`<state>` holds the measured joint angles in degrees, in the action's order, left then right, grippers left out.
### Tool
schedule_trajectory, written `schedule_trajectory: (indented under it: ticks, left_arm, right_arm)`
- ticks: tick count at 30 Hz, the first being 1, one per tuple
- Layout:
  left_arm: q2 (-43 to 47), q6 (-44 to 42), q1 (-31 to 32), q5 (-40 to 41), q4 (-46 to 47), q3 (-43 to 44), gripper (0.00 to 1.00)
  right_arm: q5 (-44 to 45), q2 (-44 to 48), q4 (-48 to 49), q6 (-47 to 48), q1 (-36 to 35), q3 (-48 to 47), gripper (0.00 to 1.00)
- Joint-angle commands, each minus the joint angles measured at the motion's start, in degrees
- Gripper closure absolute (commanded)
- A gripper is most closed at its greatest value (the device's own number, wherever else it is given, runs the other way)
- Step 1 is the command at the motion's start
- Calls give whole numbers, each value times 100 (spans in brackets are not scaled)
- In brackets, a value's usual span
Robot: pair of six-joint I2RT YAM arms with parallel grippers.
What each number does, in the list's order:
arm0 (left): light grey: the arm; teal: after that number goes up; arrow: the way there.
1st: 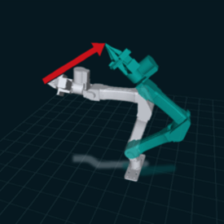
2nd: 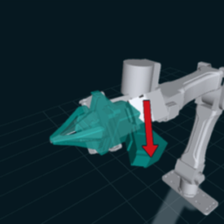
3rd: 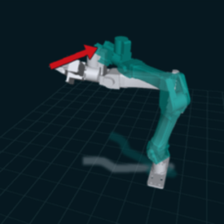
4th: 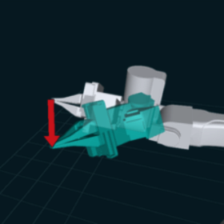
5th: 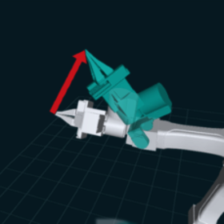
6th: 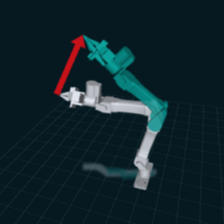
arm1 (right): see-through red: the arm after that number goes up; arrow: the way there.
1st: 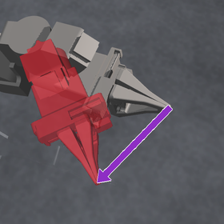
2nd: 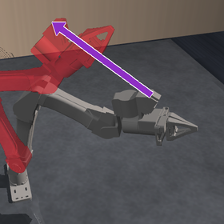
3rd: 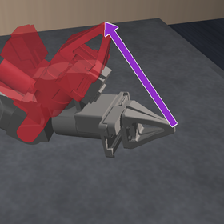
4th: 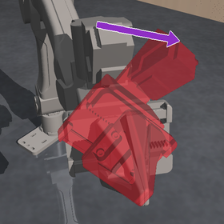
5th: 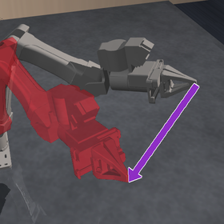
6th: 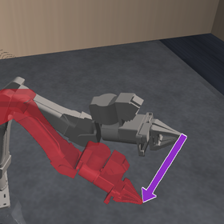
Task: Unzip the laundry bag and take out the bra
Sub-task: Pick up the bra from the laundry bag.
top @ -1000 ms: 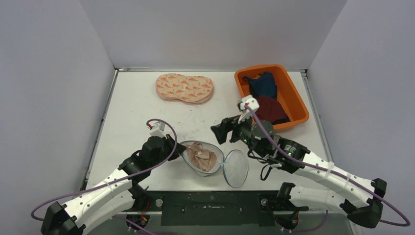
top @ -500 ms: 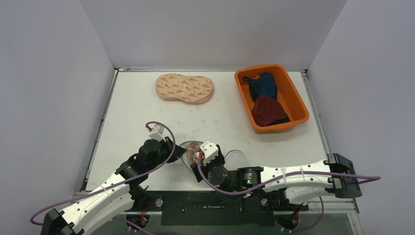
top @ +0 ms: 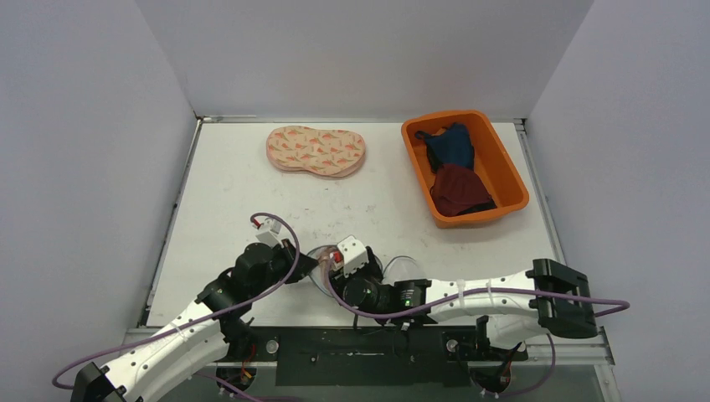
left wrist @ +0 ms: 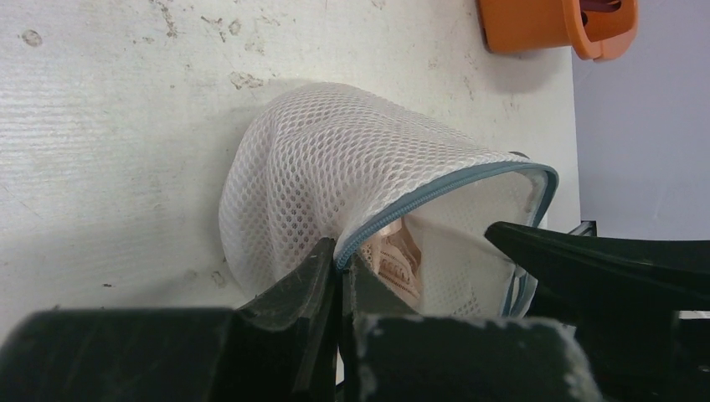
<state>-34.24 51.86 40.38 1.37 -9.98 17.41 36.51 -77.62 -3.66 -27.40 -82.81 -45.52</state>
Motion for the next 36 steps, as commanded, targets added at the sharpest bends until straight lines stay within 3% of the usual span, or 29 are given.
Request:
schedule_trajectory:
  ticks: [1, 5, 11, 21, 24, 29, 36]
  left_arm:
    - [10, -88, -29, -119, 161, -81, 100]
    - [-29, -91, -22, -91, 123, -113, 100]
    - [9, -86, -21, -14, -4, -182, 100]
    - [9, -103, -21, -13, 24, -186, 100]
    - [26, -114, -22, -14, 1, -176, 100]
    - [102, -114, -22, -14, -57, -176, 100]
    - [213, -106, -26, -14, -134, -176, 100]
  right_arm:
    - [-366, -76, 118, -377, -11, 237, 33]
    - [-441, 332, 958, -754, 194, 538, 23]
    - [-1114, 161, 1477, -1063, 714, 428, 26]
    - [-1522, -730, 1416, -1017, 774, -179, 27]
    - [-1405, -932, 1224, -1107, 802, -317, 35]
    - [-1358, -1049, 1125, -1244, 870, -344, 56]
    - [-1454, -1153, 1087, -1340, 965, -366, 72]
